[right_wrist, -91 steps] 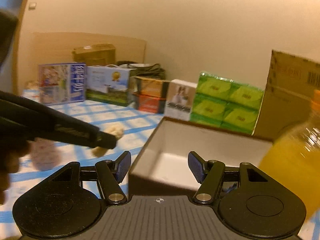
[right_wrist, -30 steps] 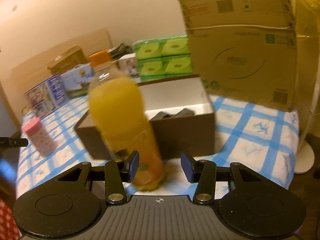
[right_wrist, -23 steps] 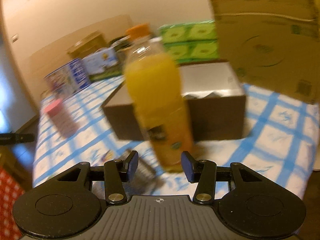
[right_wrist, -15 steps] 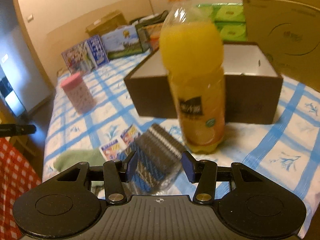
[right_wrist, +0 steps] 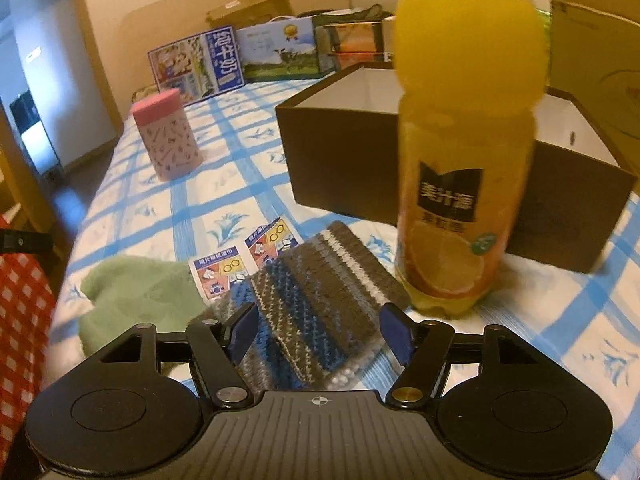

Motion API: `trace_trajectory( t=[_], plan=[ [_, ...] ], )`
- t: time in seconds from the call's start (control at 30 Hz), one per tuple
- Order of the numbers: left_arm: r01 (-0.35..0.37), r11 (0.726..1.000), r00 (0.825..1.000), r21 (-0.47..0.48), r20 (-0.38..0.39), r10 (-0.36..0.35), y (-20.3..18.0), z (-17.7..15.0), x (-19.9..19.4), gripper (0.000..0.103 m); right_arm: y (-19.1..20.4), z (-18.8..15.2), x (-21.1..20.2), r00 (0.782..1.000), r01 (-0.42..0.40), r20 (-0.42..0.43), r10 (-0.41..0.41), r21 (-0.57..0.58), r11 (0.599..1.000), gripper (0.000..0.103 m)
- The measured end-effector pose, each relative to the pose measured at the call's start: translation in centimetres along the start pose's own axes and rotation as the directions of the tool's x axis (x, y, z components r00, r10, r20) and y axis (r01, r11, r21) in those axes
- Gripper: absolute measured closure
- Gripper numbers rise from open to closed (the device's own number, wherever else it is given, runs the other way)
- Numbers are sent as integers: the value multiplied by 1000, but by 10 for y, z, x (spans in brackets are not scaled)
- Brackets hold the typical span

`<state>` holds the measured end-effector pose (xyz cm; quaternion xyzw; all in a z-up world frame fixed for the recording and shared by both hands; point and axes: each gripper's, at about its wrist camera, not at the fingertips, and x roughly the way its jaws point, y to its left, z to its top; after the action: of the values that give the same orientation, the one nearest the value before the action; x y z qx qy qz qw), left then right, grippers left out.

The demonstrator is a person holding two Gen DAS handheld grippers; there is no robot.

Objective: Organize soft objects
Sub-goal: 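Reach the right tool to the striped knit sock while the left tool reaches the printed card packet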

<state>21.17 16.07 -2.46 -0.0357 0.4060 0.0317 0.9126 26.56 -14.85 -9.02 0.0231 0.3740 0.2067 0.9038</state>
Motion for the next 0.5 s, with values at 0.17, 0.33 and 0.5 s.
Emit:
trace_trajectory(
  t=[0.17,0.33,0.5],
  plan=[
    [30,999,999,20,-13,-30,-14,-2,11,62,8,-2,20,1000,24,-6,-25,-63,998,36],
    [107,991,994,81,-18,-106,-41,1,25,62,13,-7,33,999,48,3,-48,-125,991,36],
    [221,965,975,139,-38,-218,-72,4,47,63,12,-11,39,999,42,10,-41,-158,986,52]
  ],
)
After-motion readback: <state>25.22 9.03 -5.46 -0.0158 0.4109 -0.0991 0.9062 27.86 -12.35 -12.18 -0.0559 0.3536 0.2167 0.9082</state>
